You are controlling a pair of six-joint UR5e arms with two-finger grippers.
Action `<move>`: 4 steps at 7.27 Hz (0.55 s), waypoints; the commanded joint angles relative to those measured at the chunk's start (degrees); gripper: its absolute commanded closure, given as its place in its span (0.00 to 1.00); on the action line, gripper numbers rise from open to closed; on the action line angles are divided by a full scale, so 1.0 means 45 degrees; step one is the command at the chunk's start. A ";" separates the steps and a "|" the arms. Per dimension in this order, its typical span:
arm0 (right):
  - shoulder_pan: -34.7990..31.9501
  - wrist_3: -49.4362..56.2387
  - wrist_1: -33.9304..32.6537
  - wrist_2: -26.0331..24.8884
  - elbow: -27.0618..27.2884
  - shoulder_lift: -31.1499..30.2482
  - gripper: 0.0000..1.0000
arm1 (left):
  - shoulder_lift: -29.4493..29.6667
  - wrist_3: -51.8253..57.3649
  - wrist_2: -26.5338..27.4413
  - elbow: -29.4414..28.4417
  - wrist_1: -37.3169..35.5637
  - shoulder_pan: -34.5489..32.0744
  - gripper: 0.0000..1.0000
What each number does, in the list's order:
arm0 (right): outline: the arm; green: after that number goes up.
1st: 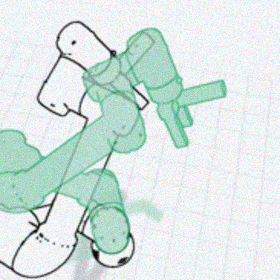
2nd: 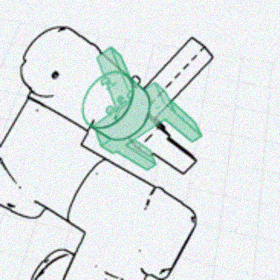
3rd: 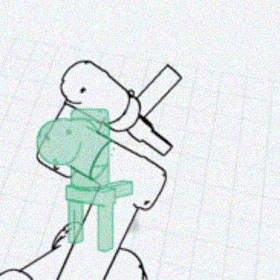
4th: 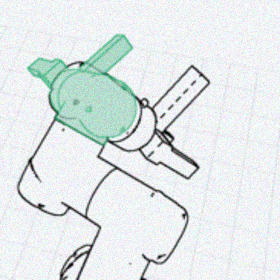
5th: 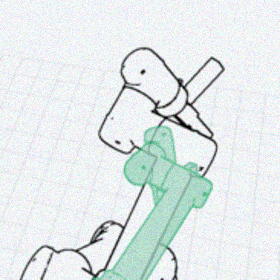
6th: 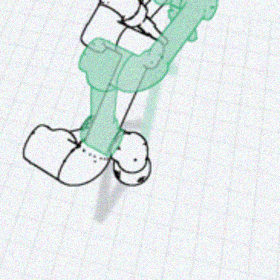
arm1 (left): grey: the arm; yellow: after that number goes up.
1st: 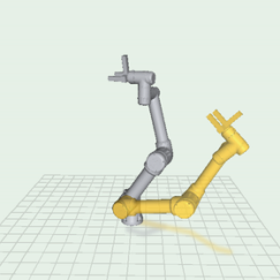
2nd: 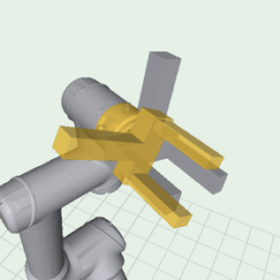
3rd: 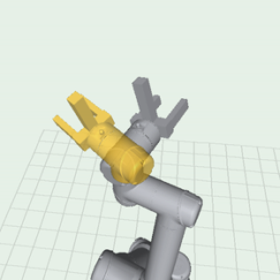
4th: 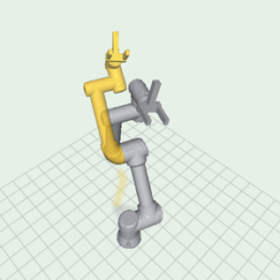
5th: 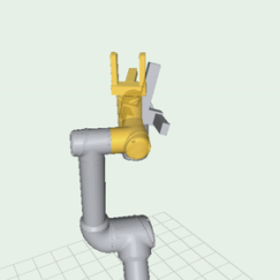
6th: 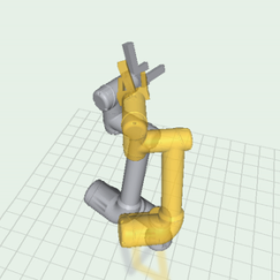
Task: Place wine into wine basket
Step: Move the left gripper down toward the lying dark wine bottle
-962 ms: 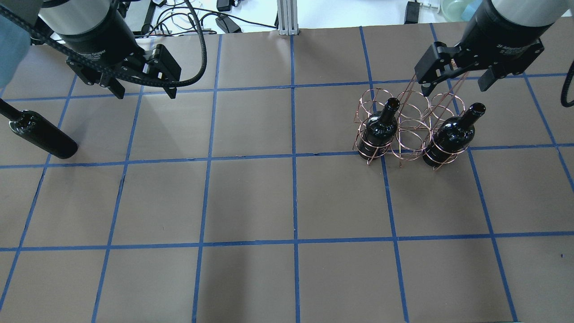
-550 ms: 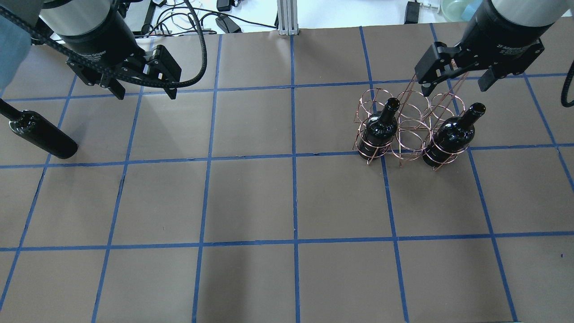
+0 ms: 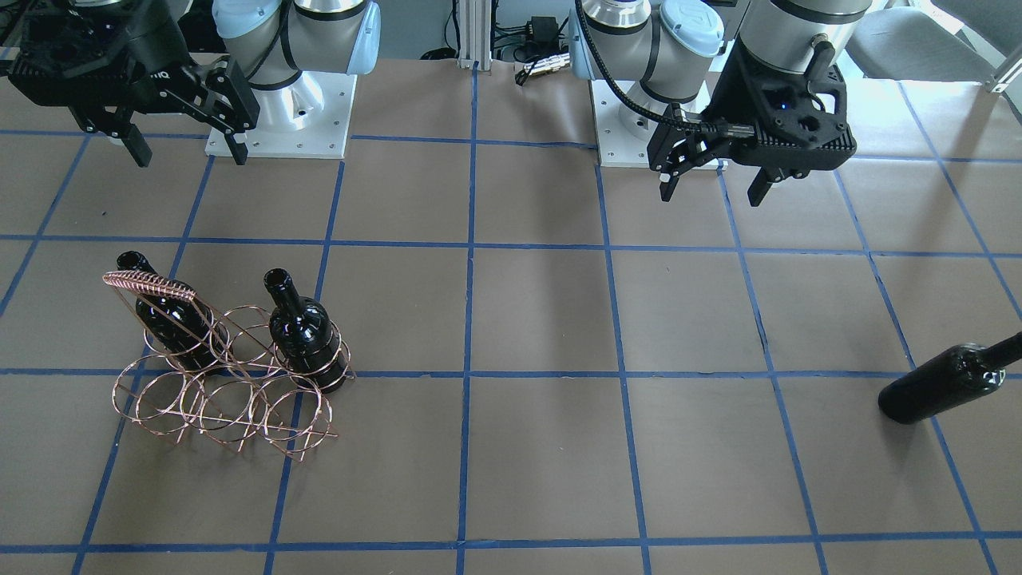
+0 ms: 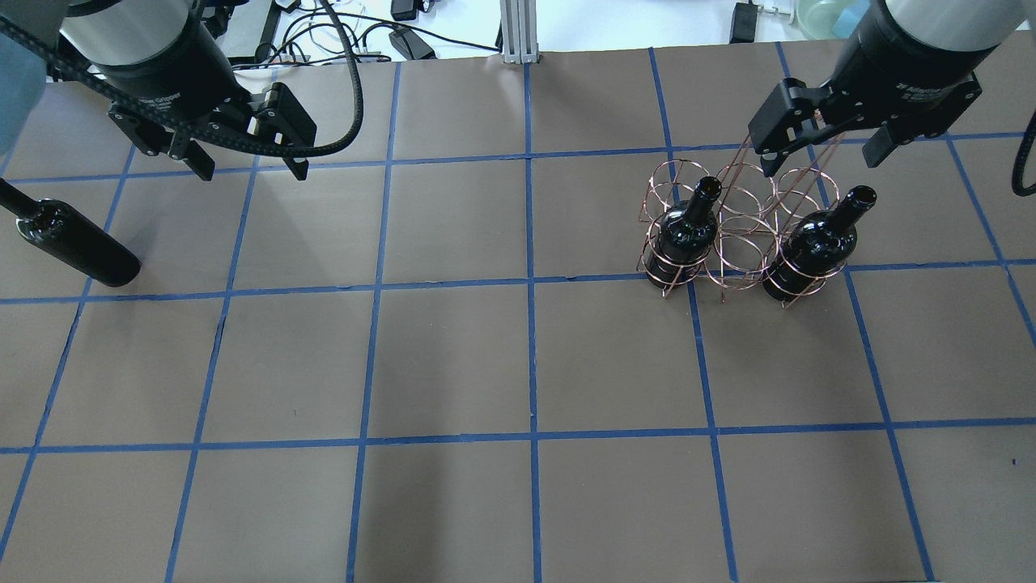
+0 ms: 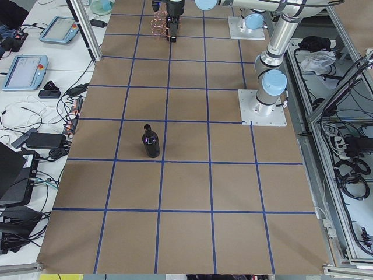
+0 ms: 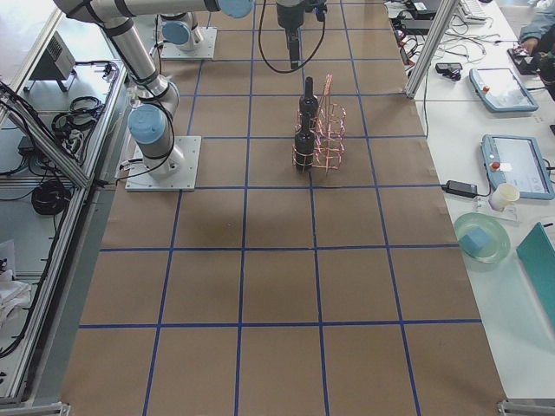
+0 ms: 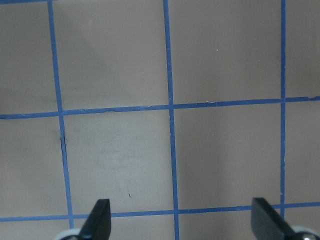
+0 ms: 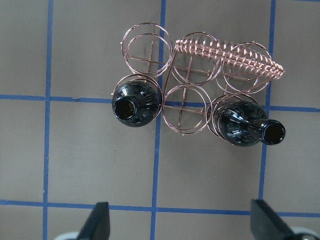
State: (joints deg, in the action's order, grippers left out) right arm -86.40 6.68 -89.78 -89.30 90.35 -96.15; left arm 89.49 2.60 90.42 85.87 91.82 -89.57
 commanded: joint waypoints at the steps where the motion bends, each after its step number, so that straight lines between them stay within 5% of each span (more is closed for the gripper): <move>1: 0.0000 0.0000 0.0009 0.0000 0.0001 0.0018 0.00 | 0.0190 -0.0011 -0.0133 0.0001 -0.0015 0.0195 0.00; 4: 0.0000 0.0019 0.0009 0.0000 0.0001 -0.0001 0.00 | 0.0501 0.2161 -0.0114 -0.0058 -0.0871 0.2646 0.00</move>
State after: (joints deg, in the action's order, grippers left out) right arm -86.40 6.70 -89.74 -89.30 90.35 -96.12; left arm 90.90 6.20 90.00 85.76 89.59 -83.18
